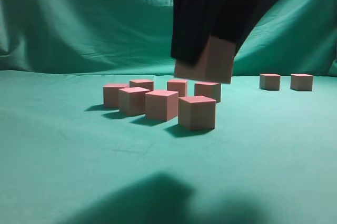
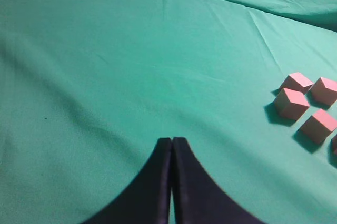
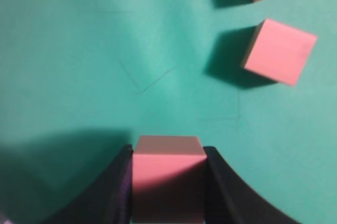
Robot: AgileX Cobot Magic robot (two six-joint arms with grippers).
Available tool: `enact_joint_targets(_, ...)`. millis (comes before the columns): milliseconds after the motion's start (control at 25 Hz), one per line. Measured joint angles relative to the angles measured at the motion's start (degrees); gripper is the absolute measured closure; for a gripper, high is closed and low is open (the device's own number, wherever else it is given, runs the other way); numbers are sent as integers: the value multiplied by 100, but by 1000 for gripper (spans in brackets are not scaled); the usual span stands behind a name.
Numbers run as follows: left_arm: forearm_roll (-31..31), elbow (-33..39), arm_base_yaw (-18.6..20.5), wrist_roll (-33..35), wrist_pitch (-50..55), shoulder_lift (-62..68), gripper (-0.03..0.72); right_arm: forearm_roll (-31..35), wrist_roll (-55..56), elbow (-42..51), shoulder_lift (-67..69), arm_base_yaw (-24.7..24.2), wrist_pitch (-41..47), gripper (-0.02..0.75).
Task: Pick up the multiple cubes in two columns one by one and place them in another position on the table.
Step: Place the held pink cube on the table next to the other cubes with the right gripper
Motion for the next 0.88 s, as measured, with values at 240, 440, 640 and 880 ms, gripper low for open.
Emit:
enact_joint_targets(240,0,0,0,0,0,0,688,-391,0,-49,286,0,-345,481)
enact_joint_targets(440,0,0,0,0,0,0,688,-450,3,-59,472,0,-459,481)
enact_joint_targets(640,0,0,0,0,0,0,688,-497,3,-59,676,0,-581,481)
enact_joint_targets(880,0,0,0,0,0,0,688,-626,3,-61,875,0,-817,481)
